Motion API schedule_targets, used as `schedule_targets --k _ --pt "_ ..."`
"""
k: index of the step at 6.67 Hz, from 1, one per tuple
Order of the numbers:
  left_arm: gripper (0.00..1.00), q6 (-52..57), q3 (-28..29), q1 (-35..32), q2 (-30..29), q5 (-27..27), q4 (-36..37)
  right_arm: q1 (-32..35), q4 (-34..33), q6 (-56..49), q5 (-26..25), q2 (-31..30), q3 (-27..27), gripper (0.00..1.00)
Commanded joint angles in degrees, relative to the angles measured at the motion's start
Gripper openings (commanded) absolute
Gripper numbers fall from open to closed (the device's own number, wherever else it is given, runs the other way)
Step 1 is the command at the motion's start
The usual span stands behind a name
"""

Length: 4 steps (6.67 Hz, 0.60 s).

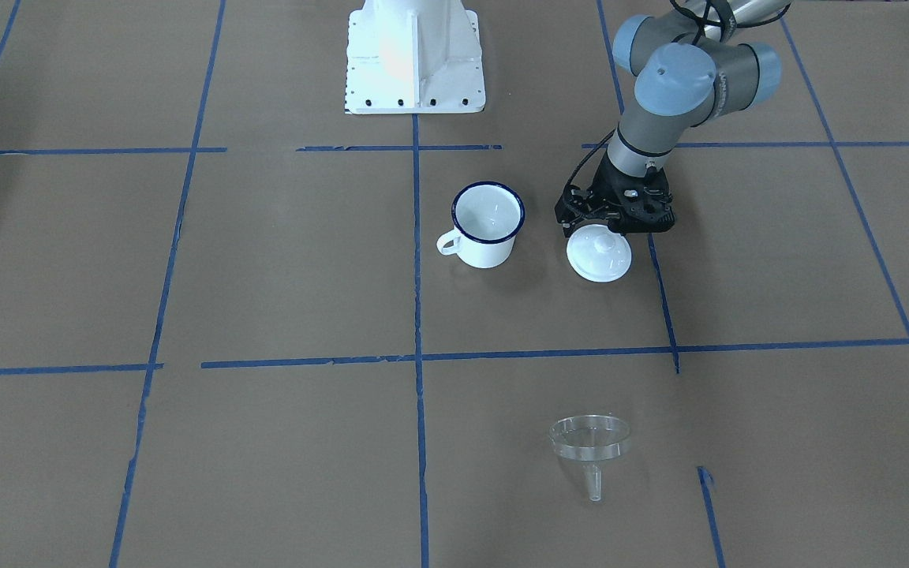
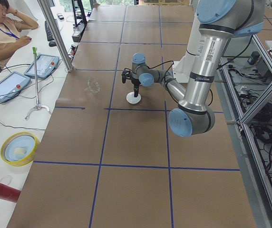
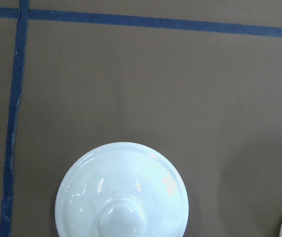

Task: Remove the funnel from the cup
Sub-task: 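Lower the left gripper onto the white lid's knob and grasp it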

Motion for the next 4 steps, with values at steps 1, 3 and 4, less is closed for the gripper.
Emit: schedule_targets --k 1,3,4 --pt "0.99 0.1 0.9 0.0 0.2 0.0 0.1 0.0 0.0 0.0 0.0 0.0 0.0 1.0" --pt "0.89 0.1 1.0 0.0 0.2 0.0 0.1 0.0 0.0 0.0 0.0 0.0 0.0 1.0" --pt "0.81 0.2 1.0 -0.1 0.1 0.1 0.1 0.0 0.0 0.0 0.0 0.0 0.0 1.0"
